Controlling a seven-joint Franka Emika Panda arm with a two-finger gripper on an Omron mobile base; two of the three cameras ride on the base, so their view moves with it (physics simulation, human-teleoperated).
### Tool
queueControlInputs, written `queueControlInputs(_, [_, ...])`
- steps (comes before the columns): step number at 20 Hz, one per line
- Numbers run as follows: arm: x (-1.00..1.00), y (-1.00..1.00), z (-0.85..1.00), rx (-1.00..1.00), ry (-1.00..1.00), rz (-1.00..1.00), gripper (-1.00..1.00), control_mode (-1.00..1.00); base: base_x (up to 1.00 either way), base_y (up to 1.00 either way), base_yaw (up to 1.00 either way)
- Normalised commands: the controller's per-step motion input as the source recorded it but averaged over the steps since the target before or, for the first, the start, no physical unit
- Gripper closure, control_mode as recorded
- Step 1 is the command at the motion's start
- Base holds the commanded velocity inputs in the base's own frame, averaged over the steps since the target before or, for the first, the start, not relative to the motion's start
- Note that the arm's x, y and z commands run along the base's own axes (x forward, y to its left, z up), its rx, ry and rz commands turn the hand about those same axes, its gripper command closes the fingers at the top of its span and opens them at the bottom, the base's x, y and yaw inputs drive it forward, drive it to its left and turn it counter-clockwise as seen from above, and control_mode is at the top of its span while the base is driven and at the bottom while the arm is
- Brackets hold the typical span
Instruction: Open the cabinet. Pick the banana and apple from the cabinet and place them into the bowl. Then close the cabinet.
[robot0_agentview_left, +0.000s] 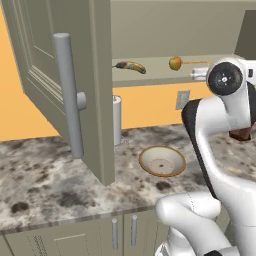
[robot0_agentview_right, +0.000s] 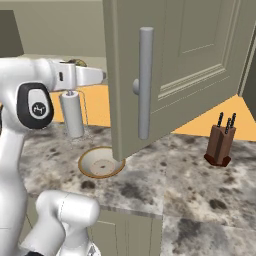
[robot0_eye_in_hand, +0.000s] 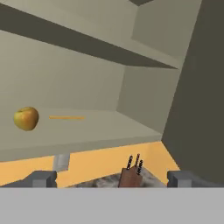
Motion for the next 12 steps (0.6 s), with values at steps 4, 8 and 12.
queueControlInputs(4, [0.35, 0.23, -0.04, 0.24, 0.15, 0.15, -1.0, -1.0, 0.0, 0.0, 0.0])
queueControlInputs(8, [0.5, 0.48, -0.29, 0.27, 0.17, 0.15, -1.0, -1.0, 0.0, 0.0, 0.0])
queueControlInputs(12, [0.27, 0.51, -0.37, 0.19, 0.1, 0.15, -1.0, -1.0, 0.0, 0.0, 0.0])
